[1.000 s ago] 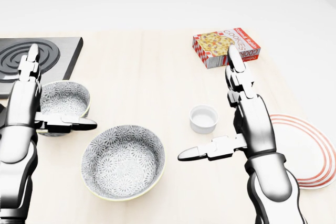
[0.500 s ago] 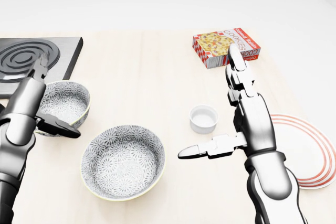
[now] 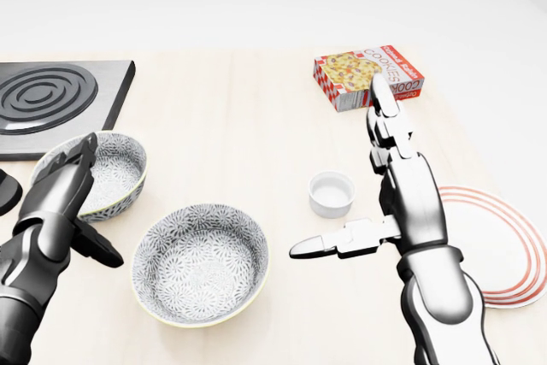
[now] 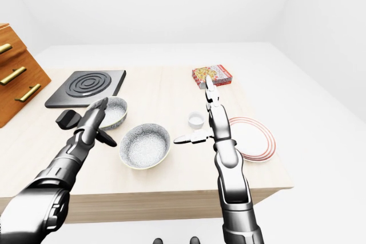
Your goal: Pick the akita bowl from table center and place it on the plate.
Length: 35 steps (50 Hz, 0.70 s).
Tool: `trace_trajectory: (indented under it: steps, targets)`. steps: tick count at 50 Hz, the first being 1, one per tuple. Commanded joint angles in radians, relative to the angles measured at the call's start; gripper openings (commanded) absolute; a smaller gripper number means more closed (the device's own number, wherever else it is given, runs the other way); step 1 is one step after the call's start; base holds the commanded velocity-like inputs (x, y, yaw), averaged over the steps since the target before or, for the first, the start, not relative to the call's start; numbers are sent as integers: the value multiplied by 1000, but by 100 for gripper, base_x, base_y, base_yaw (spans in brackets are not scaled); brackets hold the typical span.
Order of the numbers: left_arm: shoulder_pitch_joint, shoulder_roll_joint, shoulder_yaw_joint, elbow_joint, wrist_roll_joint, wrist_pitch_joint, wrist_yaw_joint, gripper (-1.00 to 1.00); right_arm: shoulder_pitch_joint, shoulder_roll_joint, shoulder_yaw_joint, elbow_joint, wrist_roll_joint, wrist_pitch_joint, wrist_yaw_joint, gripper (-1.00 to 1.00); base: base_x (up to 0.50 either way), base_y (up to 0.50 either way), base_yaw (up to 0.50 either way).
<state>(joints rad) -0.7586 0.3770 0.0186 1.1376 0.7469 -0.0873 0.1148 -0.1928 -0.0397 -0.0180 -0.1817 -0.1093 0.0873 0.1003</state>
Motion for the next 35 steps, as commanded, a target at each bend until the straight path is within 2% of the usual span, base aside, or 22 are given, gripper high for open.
trace_trajectory:
  steps: [1,4,5,7,9,10,12,25,35]
  targets:
    - [-41,-11,-34,105,102,0,48,100,-4,2,2,15,-1,0,-2,100,0,0,0]
    - [-57,-12,-40,127,127,0,57,100,-11,2,2,25,-2,0,-5,100,0,0,0]
    - [-62,-12,-41,134,134,0,58,84,-12,2,3,28,-3,0,-6,100,0,0,0]
    - [-75,-12,-43,146,148,0,62,-20,-11,3,3,29,-3,0,-6,100,0,0,0]
    - [-80,-12,-41,151,154,0,63,-59,-7,2,3,28,-3,0,-5,100,0,0,0]
    - [-82,-13,-41,154,157,0,67,-93,-4,2,4,26,-3,0,-4,100,0,0,0]
    - [-82,-13,-41,156,162,0,71,-100,1,2,4,23,-2,0,-3,100,0,0,0]
    - [-77,-14,-38,156,172,0,76,-100,20,2,5,2,-4,0,7,100,0,0,0]
    - [-99,18,-36,124,195,0,100,-100,19,3,4,-8,-4,0,10,100,0,0,0]
